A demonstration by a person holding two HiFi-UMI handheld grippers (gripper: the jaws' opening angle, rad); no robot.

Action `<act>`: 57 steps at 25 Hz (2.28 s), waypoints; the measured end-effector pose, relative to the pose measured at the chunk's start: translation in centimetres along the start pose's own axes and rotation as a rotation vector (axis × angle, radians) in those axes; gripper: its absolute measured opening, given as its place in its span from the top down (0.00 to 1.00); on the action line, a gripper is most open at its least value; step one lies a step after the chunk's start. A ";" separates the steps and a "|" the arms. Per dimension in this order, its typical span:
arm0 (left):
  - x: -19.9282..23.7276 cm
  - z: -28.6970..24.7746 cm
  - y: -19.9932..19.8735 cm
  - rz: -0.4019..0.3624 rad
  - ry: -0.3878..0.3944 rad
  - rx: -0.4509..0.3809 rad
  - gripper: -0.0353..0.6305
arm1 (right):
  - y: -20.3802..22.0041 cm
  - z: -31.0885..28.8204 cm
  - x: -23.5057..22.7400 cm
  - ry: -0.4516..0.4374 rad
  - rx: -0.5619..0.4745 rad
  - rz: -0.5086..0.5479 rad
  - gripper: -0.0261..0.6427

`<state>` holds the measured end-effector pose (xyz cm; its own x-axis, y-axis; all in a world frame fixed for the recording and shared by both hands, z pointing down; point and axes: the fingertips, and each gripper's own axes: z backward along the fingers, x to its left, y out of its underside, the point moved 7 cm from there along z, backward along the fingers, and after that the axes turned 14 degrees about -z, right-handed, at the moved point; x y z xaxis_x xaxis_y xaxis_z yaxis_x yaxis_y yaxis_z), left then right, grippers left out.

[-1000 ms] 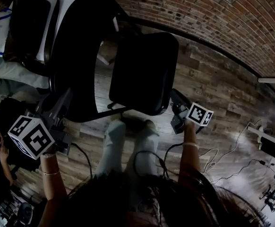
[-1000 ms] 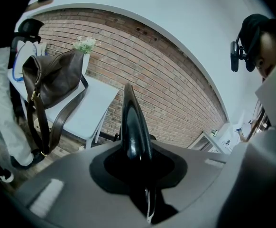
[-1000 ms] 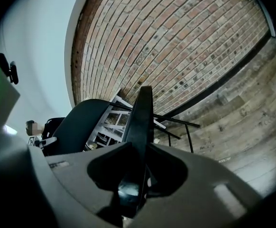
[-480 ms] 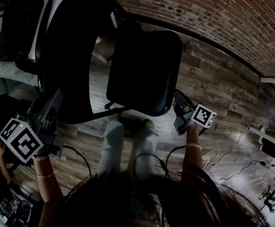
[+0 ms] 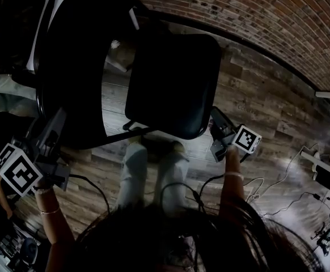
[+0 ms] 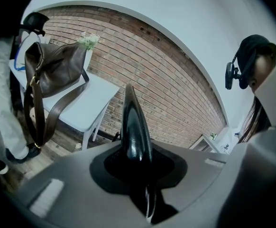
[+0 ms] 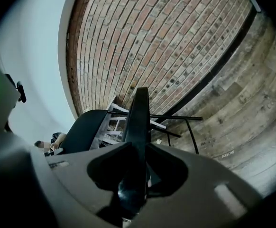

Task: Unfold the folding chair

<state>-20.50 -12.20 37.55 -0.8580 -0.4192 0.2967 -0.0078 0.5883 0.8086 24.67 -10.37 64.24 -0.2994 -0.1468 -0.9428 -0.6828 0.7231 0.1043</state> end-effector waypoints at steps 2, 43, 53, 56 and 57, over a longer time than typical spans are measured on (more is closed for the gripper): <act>-0.1 -0.2 0.0 0.002 0.002 0.000 0.84 | -0.2 0.2 -0.5 0.000 -0.002 -0.009 0.83; -3.1 -2.9 2.4 0.015 0.004 0.014 0.84 | -3.2 3.9 -9.5 0.017 -0.040 -0.139 0.87; -4.1 -4.9 4.4 0.021 -0.007 0.081 0.84 | -4.0 4.6 -13.7 0.200 -0.072 -0.115 0.97; -3.4 -5.2 5.0 0.043 -0.035 0.093 0.83 | -3.6 3.9 -15.2 0.192 -0.057 -0.128 0.95; -3.1 -5.1 5.1 0.049 -0.042 0.093 0.83 | -3.5 3.8 -15.5 0.182 -0.060 -0.135 0.95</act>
<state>-15.27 -11.40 43.38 -0.8793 -0.3603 0.3114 -0.0117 0.6700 0.7422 34.24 -8.12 77.29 -0.3142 -0.3632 -0.8771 -0.7618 0.6478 0.0046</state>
